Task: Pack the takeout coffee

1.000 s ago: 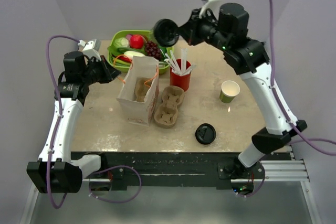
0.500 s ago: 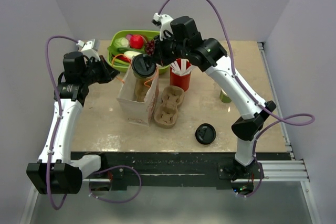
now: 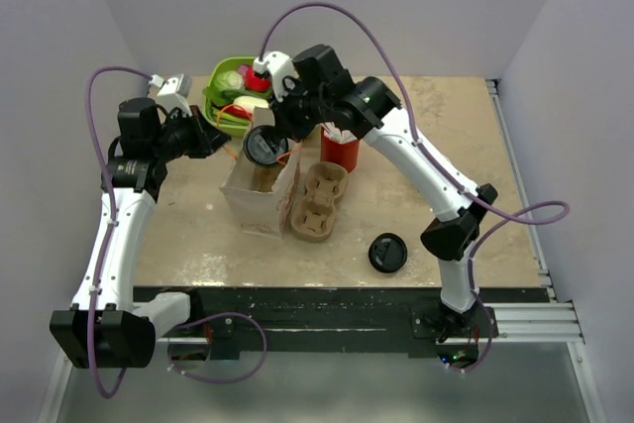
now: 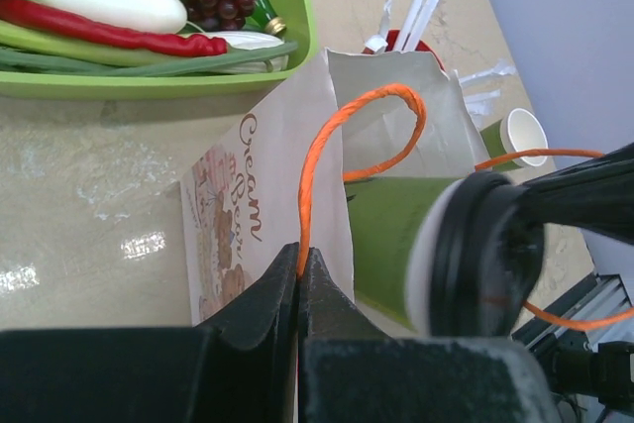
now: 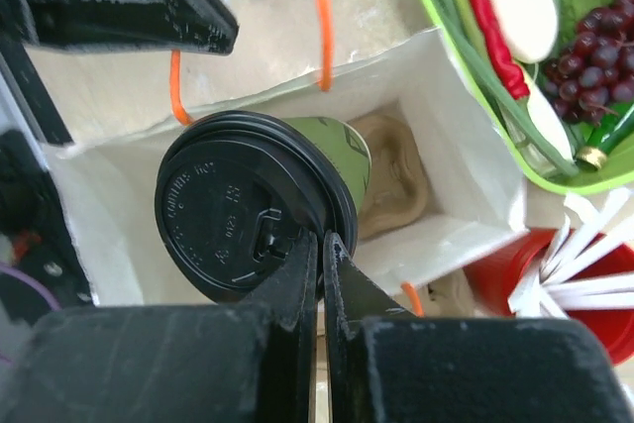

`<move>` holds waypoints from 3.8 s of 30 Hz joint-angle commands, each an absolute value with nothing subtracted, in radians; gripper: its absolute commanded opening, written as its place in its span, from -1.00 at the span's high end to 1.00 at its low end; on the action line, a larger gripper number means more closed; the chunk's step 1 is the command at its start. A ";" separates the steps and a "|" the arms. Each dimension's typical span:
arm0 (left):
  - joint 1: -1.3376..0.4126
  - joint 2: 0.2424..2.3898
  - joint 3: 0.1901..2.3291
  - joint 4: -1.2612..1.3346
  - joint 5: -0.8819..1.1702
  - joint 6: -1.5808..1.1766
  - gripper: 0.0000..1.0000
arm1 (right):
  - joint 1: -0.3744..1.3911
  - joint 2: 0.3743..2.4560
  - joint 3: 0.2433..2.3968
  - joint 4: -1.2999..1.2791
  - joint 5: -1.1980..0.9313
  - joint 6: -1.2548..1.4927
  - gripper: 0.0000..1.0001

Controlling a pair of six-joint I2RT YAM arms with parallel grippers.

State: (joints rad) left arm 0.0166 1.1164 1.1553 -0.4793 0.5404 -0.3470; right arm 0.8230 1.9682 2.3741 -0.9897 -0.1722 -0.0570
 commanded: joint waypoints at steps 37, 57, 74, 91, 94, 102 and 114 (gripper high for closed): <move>0.014 1.140 1.147 -0.456 0.594 -0.273 1.00 | 0.878 2.102 2.287 -1.051 -0.307 -0.210 1.00; 0.014 1.138 1.149 -0.462 0.601 -0.256 1.00 | 0.841 2.129 2.201 -1.011 -0.330 -0.071 1.00; 0.012 1.141 1.157 -0.471 0.578 -0.255 1.00 | 0.841 2.164 2.177 -1.002 -0.307 -0.063 1.00; 0.012 1.137 1.161 -0.471 0.581 -0.261 1.00 | 0.841 2.141 2.158 -0.999 -0.180 -0.022 0.69; 0.012 1.138 1.161 -0.472 0.581 -0.261 1.00 | 0.841 2.123 2.163 -0.993 -0.158 -0.008 0.47; 0.012 1.137 1.166 -0.476 0.581 -0.264 1.00 | 0.842 2.082 2.212 -0.982 -0.126 0.043 0.17; 0.012 1.134 1.158 -0.480 0.561 -0.264 1.00 | 0.841 1.953 2.246 -0.871 -0.035 0.095 -0.44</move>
State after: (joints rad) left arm 0.0120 1.1481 1.1515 -0.4812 0.5701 -0.2722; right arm 0.8490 2.0609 2.1853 -0.9585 -0.1051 0.0551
